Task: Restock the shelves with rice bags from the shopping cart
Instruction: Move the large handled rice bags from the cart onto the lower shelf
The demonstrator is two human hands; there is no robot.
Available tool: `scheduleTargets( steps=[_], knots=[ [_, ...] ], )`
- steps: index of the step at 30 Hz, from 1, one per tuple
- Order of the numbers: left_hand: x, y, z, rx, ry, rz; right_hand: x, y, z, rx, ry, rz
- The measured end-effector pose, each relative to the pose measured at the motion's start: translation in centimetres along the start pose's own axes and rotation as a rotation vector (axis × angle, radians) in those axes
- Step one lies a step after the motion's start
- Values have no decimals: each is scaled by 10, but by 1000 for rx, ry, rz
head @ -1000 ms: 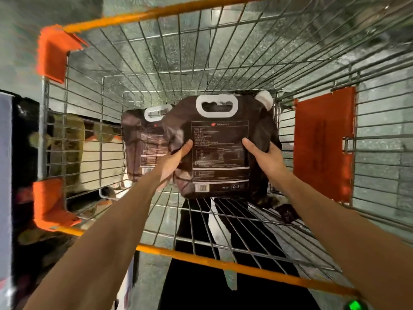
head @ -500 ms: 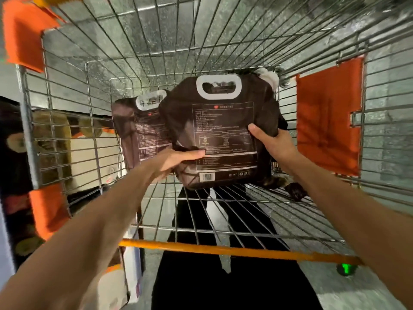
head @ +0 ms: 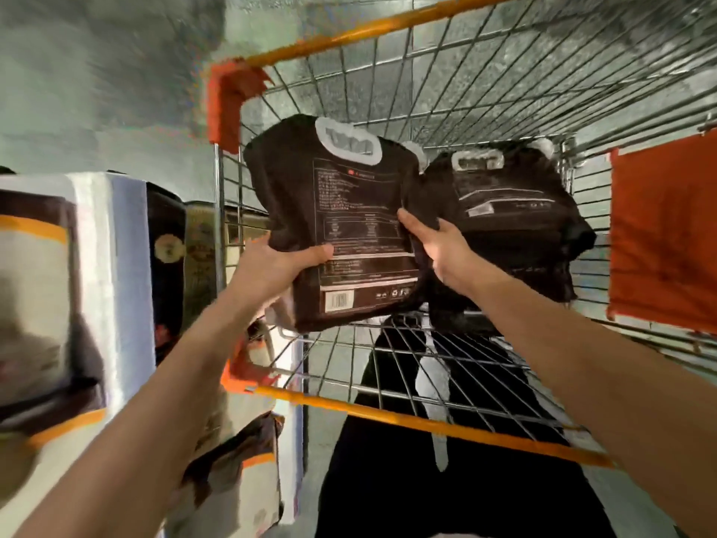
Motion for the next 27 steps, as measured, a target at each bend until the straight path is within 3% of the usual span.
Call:
scheduleTargets(
  steps=[4,8,14,16,19,21,23,27],
  knots=[
    [9,-3,-9,-95,-372,24,-15,4,-18,69,154,-87],
    [4,-2,-26,-156,-507,13,-28,16,1,106,235,-141],
    [-13,30,-79,-104,-902,-268,-26,51,65,153,140,-149],
    [-12,37,-102,53,-781,-263,-25,59,87,136,96,-143],
    [-2,35,-132,294,-320,-47,-24,66,115,130,-6,-141],
    [12,24,-148,346,-377,-35,-24,68,128,143,-35,-113],
    [21,8,-158,310,-344,-73,-26,69,136,133,19,-112],
    [37,-21,-146,62,-195,-15,-29,68,133,-7,220,-117]
  ],
)
Point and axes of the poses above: each hand's wrist, its own y-axis away from the middle knuckle, its own z-axis out of the back of the hand, x = y × z, the point moved 3 cm from there along -y, towards the middle knuckle, and after that the axes turned 9 degrees about y, right-handed, at the moved point
